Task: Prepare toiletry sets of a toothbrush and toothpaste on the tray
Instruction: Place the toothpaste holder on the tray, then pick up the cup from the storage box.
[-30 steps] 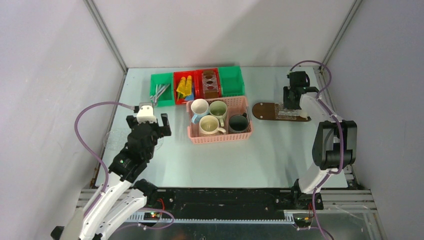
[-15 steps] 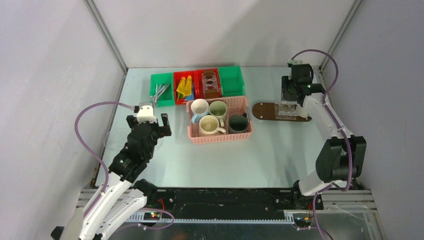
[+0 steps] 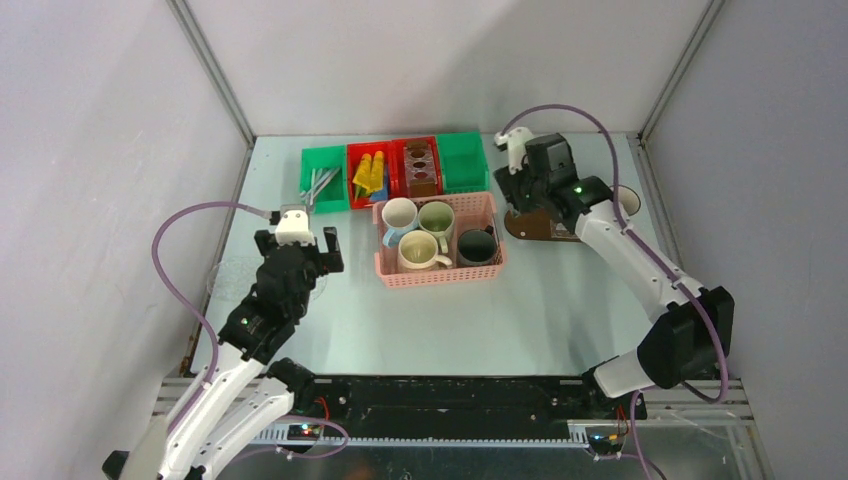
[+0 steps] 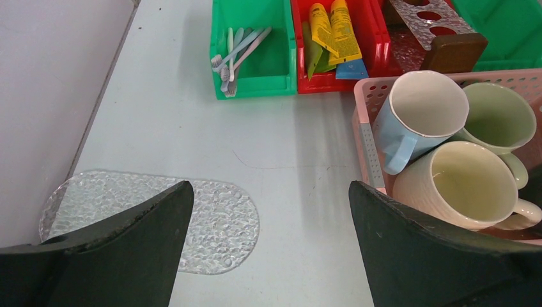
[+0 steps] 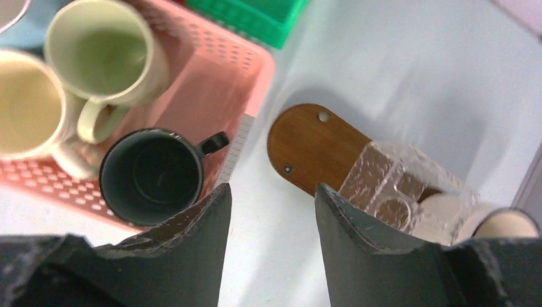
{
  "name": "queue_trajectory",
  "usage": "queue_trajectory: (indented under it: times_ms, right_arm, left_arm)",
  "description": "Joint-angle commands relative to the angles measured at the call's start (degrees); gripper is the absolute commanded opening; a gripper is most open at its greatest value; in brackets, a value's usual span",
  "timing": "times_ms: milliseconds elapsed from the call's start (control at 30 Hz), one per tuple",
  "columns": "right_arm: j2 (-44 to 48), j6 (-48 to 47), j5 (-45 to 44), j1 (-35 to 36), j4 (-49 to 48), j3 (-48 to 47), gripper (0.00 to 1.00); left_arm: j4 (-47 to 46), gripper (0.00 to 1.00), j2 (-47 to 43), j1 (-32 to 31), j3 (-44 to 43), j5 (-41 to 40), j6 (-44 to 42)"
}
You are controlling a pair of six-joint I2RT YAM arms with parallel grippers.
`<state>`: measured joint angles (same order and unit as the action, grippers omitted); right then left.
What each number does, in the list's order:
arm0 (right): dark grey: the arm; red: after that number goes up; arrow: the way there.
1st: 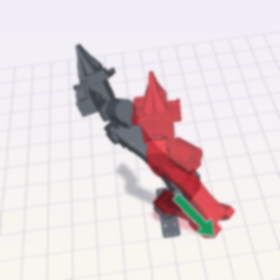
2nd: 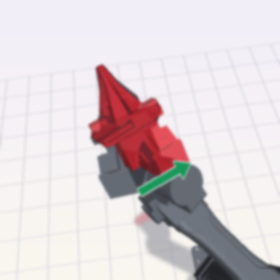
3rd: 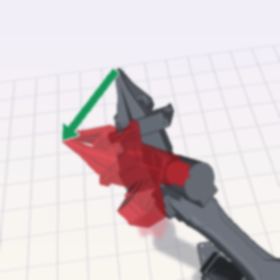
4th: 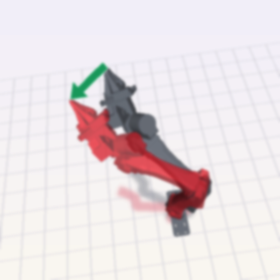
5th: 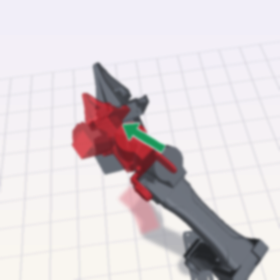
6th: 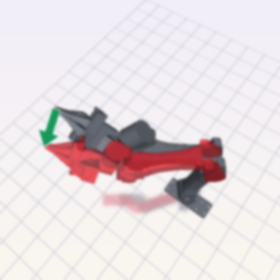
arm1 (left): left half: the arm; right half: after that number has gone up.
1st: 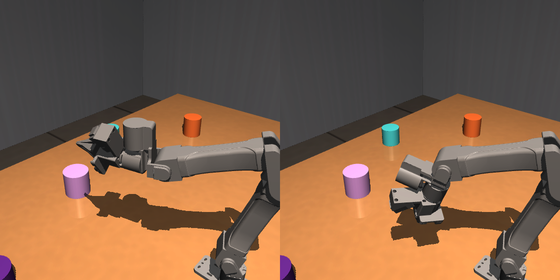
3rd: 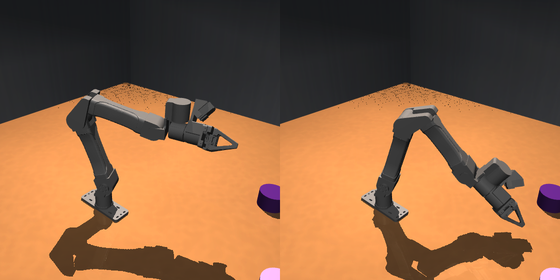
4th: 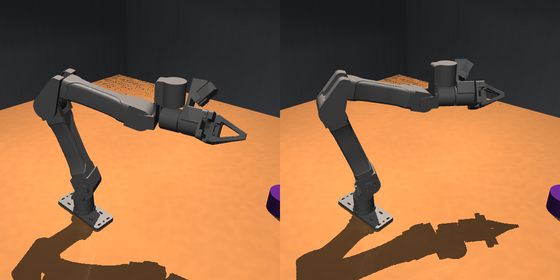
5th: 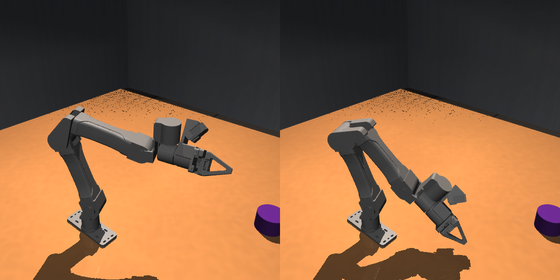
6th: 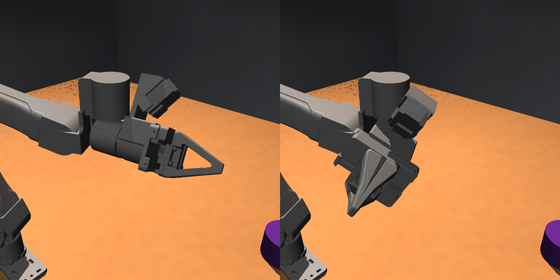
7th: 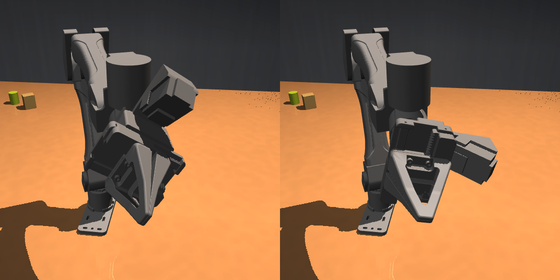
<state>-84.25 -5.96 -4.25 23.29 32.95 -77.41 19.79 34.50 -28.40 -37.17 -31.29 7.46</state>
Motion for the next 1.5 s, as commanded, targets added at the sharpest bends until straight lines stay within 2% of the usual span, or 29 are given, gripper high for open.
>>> queue_trajectory:
  times_ms: [0,200,333,433,600,800,1067,1200,1467]
  right_arm:
    - [0.4,-16.2,5.8,4.6,1.4,-1.0,0.54]
    - [-0.8,-30.3,15.6,7.8,7.1,-0.2,0.54]
    - [-2.4,-38.6,18.3,9.3,11.9,-0.1,0.54]
    - [-3.6,-39.7,18.5,9.6,12.0,-0.1,0.54]
    - [-5.8,-33.0,18.3,10.2,5.8,-0.6,0.54]
    - [-11.1,-17.2,15.0,10.3,-0.3,-5.2,0.53]
    - [-20.4,3.8,2.0,11.8,-1.0,-14.8,0.52]
    - [-24.3,9.5,0.2,11.9,-1.0,-17.5,0.50]
    - [-30.5,14.6,-0.2,12.5,-3.2,-19.7,0.48]
  left_arm:
    - [-1.2,0.98,-0.1,0.3,0.2,0.2,-0.7]
    - [-0.9,0.98,-0.2,0.4,0.2,0.0,-0.8]
    - [-0.9,0.98,-0.1,0.4,0.2,-0.1,-0.9]
    - [-0.9,0.98,0.1,0.4,0.2,-0.1,-0.9]
    - [-1.0,0.98,0.7,0.4,0.2,-0.1,-0.9]
    - [-1.0,0.98,1.2,0.4,0.2,0.0,-1.0]
    - [-1.1,0.98,1.4,0.4,0.2,0.1,-1.0]
    - [-1.0,0.98,1.3,0.4,0.1,-0.1,-1.1]
    - [-0.8,0.98,1.0,0.4,0.1,-0.5,-1.3]
